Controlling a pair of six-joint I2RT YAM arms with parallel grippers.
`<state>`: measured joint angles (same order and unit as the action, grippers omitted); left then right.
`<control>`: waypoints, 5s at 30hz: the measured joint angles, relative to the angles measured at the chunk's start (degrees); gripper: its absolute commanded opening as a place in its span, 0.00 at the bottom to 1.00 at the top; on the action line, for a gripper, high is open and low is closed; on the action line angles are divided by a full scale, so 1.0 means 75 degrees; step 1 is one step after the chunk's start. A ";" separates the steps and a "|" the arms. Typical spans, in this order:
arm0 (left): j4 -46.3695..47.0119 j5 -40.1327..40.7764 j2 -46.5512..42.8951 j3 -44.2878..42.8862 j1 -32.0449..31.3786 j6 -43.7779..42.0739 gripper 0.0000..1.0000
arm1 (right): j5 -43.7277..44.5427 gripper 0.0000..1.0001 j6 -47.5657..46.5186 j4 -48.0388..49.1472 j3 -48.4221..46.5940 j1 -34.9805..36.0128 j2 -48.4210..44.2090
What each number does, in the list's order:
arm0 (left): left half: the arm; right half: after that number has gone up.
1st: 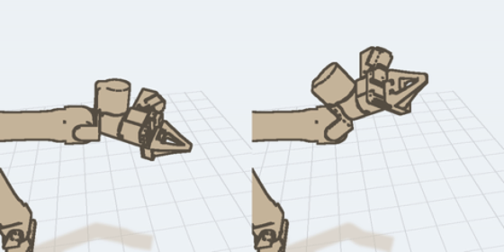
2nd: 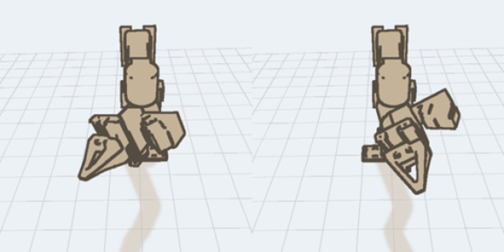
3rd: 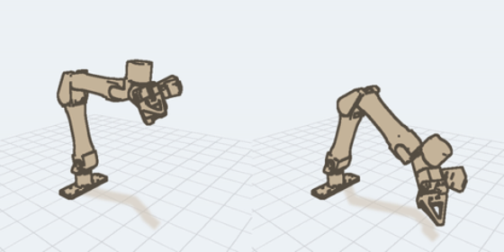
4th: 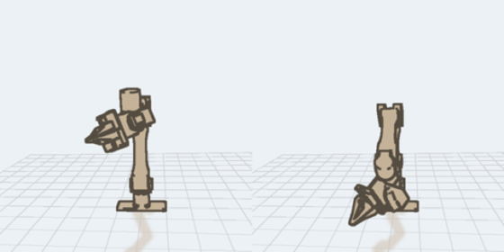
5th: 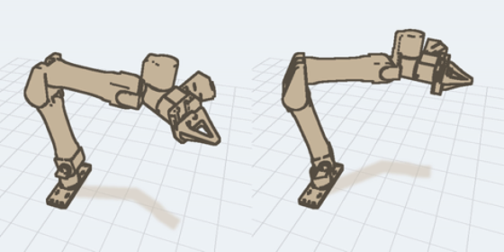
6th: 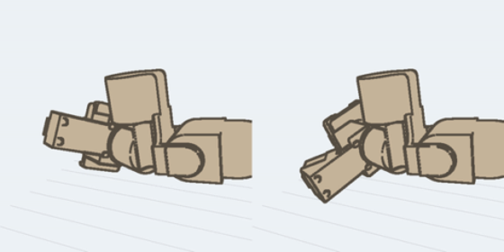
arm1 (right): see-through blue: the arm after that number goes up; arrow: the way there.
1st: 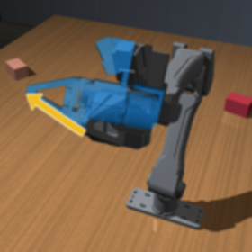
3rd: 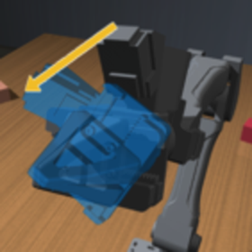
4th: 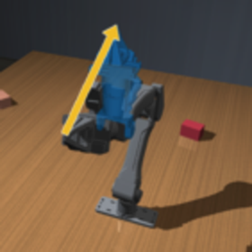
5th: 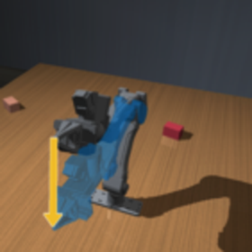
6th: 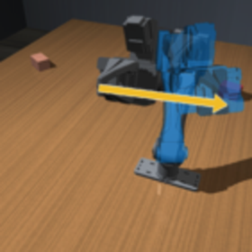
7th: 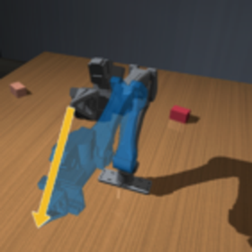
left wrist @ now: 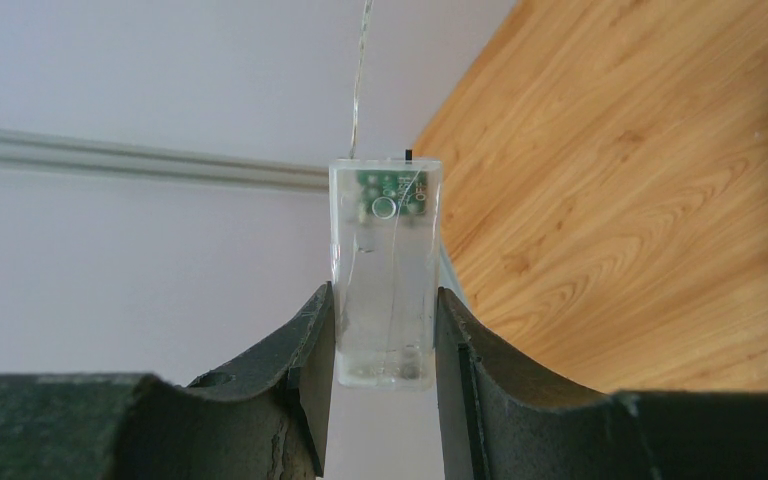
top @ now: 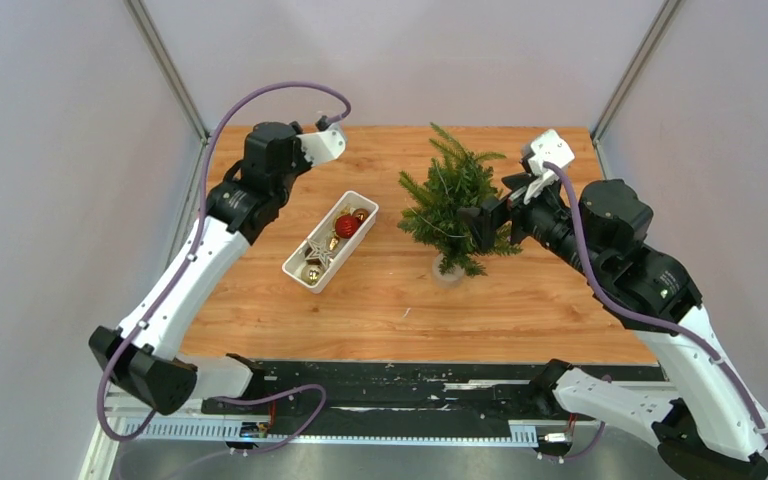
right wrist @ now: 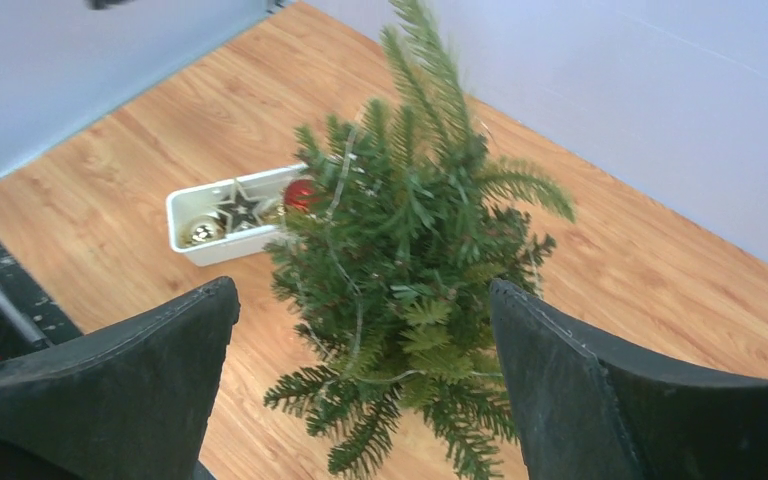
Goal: Decorate the small christmas tree
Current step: Wrap the decoration item around the Christmas tree.
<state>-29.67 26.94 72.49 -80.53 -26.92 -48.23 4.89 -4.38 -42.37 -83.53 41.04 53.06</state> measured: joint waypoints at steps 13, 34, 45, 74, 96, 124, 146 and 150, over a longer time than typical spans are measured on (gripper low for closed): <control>-0.0586 -0.1189 0.2958 -0.3675 0.0044 0.0962 0.00 | -0.0804 1.00 -0.0108 0.0052 -0.2993 -0.0577 0.1451; -0.1061 -0.4669 0.4922 -0.6298 -0.0175 0.1763 0.00 | -0.7268 1.00 0.2302 0.1795 -0.5120 -0.6210 0.6633; -0.0609 -0.5729 0.5321 -0.6744 -0.0871 0.1929 0.00 | -0.8545 0.98 0.4380 0.4500 -0.4876 -0.6181 0.7705; 0.0976 -0.5147 0.5383 -0.5362 -0.1227 -0.5004 0.00 | -0.9186 1.00 0.3171 0.4060 -0.4637 -0.5834 0.7705; 0.3564 -0.6426 0.5214 -0.4197 -0.1227 -0.7044 0.00 | -0.9320 0.82 0.2040 0.3905 -0.4543 -0.4948 0.7370; 0.3503 -0.6438 0.5214 -0.4214 -0.1317 -0.7157 0.14 | -0.8973 0.00 0.1550 0.3856 -0.5126 -0.4724 0.7863; 0.3873 -0.5531 0.5182 -0.4182 -0.1236 -0.7338 1.00 | -0.6647 0.00 0.2786 0.4278 -0.4584 -0.5106 0.7699; 0.3867 -0.5211 0.5152 -0.4150 -0.1052 -0.7370 1.00 | -0.6187 0.00 0.3063 0.4438 -0.4144 -0.5310 0.7699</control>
<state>-0.67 -12.14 111.13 -111.66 -34.81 -103.50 -41.52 18.59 -9.08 -114.61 1.21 110.80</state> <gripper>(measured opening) 1.000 0.197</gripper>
